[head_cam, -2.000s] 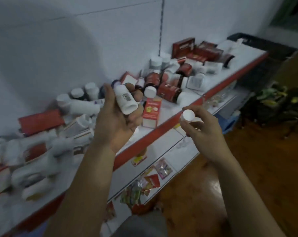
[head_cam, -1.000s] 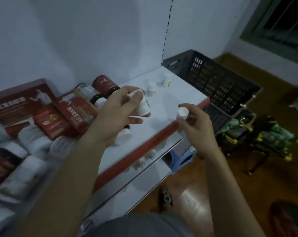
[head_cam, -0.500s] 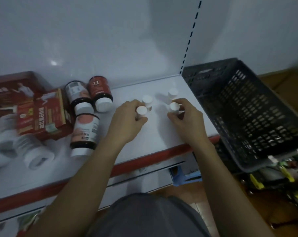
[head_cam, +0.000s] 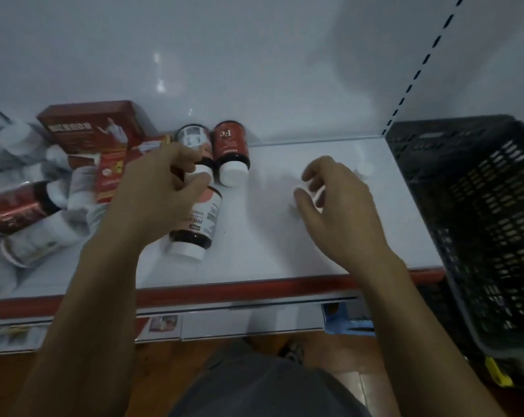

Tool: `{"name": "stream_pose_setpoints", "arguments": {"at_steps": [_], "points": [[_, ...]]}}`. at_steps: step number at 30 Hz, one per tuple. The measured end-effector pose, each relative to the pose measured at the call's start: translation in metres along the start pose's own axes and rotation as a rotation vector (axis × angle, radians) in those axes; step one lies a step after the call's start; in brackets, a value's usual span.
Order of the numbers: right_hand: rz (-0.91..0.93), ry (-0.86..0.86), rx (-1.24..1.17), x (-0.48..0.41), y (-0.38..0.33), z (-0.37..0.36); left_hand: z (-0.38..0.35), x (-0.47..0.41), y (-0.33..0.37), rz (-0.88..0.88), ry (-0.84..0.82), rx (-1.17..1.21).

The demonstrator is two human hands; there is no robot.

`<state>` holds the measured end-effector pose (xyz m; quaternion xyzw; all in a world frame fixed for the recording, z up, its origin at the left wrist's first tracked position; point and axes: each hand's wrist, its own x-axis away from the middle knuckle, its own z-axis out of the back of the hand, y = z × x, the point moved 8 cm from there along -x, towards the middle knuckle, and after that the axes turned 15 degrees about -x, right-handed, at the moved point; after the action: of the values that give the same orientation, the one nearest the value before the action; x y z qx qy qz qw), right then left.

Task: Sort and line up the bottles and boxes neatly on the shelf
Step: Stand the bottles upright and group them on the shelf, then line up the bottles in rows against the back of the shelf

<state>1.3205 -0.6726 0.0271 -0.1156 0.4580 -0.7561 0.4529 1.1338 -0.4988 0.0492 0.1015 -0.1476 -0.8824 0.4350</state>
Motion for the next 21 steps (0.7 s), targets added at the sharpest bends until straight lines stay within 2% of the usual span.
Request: {"name": "stream_pose_setpoints", "arguments": {"at_steps": [6, 10, 13, 16, 21], "points": [[0.059, -0.248, 0.031, -0.009, -0.043, -0.073, 0.010, 0.026, -0.022, -0.030, -0.139, -0.091], [0.067, -0.325, -0.002, -0.022, -0.050, -0.106, 0.006, 0.051, -0.034, -0.038, -0.080, -0.028], [0.045, -0.368, -0.025, -0.030, -0.055, -0.129, -0.003, 0.064, -0.043, -0.048, -0.050, -0.075], [0.019, -0.388, -0.035, -0.041, -0.057, -0.141, -0.022, 0.071, -0.047, 0.053, -0.069, -0.092], [-0.083, -0.598, 0.002, -0.052, -0.055, -0.171, -0.039, 0.071, -0.036, 0.131, 0.005, -0.051]]}}
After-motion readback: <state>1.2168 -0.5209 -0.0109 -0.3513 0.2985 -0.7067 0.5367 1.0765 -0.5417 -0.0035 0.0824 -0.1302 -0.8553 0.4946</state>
